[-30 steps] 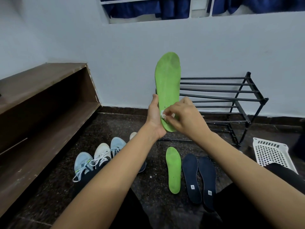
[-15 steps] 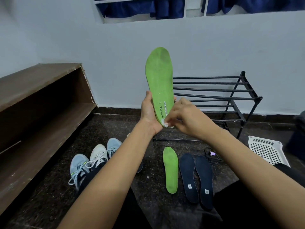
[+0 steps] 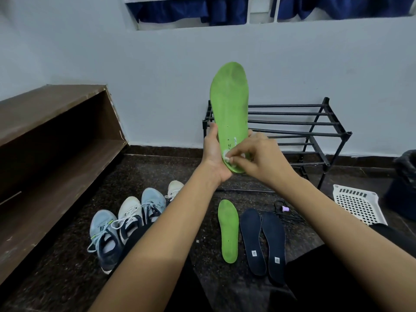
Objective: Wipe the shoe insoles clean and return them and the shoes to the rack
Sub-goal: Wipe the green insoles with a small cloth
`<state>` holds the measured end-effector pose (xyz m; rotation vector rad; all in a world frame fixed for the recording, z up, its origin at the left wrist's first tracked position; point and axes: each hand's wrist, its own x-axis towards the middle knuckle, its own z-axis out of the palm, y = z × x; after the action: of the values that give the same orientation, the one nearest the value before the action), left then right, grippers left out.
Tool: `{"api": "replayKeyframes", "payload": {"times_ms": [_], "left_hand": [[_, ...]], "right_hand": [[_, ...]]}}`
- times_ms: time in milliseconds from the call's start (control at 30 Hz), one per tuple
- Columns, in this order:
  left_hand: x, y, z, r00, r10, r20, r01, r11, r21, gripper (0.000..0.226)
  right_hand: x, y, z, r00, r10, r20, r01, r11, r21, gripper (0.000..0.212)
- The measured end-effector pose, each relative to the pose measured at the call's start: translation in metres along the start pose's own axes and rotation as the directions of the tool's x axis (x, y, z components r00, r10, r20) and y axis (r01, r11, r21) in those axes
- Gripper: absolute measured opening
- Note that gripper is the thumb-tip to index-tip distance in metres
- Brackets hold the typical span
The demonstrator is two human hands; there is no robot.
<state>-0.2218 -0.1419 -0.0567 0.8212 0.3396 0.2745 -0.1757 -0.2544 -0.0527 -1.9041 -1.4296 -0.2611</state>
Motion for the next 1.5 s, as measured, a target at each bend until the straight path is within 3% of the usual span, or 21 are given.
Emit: {"api": "replayKeyframes", "payload": {"times_ms": [167,300,367,600,733,900,967,1100,1267,1367,1500], "left_hand": [[-0.004,0.005,-0.003,0.999,0.017,0.029,-0.019,0.999,0.047,0.082],[-0.007,-0.005,0.001,0.999,-0.033,0.028,0.031,0.998,0.058,0.079],[-0.007,-0.011,0.003,0.999,-0.050,0.010,0.050,0.997,0.050,0.074],[-0.012,-0.034,0.012,0.996,-0.088,-0.003,0.088,0.991,0.097,0.067],[-0.014,-0.023,0.009,0.997,-0.074,-0.015,0.075,0.994,0.082,0.069],[-0.010,-0.003,-0.003,0.999,0.003,-0.045,-0.001,0.999,0.034,0.077],[-0.009,-0.001,-0.004,0.999,0.011,-0.050,-0.010,1.000,0.021,0.076],[-0.010,-0.008,-0.002,0.999,-0.017,-0.034,0.018,1.000,0.009,0.082],[-0.013,-0.027,0.006,0.998,-0.066,-0.014,0.067,0.996,0.063,0.065],[-0.014,-0.033,0.009,0.998,-0.059,-0.016,0.060,0.994,0.091,0.061],[-0.014,-0.024,0.004,0.997,-0.056,-0.054,0.062,0.992,0.110,0.064]], "right_hand": [[-0.004,-0.001,-0.006,0.991,-0.018,0.136,0.022,0.999,-0.028,0.013],[-0.011,0.007,-0.006,0.982,-0.152,0.112,0.179,0.938,-0.295,0.017],[-0.013,0.011,-0.004,0.980,-0.188,0.067,0.200,0.920,-0.338,0.016],[-0.011,0.023,-0.008,0.986,-0.003,-0.169,-0.039,0.969,-0.242,0.008],[-0.015,0.007,-0.007,0.996,0.035,-0.085,-0.040,0.997,-0.069,0.008],[-0.020,-0.005,0.003,0.998,-0.032,0.047,0.032,0.999,0.003,0.010],[-0.019,-0.002,0.002,0.998,-0.048,0.045,0.049,0.999,-0.010,0.010],[-0.019,0.004,0.004,0.992,-0.123,-0.012,0.119,0.974,-0.195,0.010],[-0.013,0.016,-0.001,0.981,-0.085,-0.176,0.019,0.938,-0.346,0.010],[-0.011,0.020,-0.002,0.975,-0.009,-0.220,-0.060,0.951,-0.305,0.006],[-0.015,0.008,0.003,0.993,0.054,-0.109,-0.062,0.995,-0.077,0.009]]}}
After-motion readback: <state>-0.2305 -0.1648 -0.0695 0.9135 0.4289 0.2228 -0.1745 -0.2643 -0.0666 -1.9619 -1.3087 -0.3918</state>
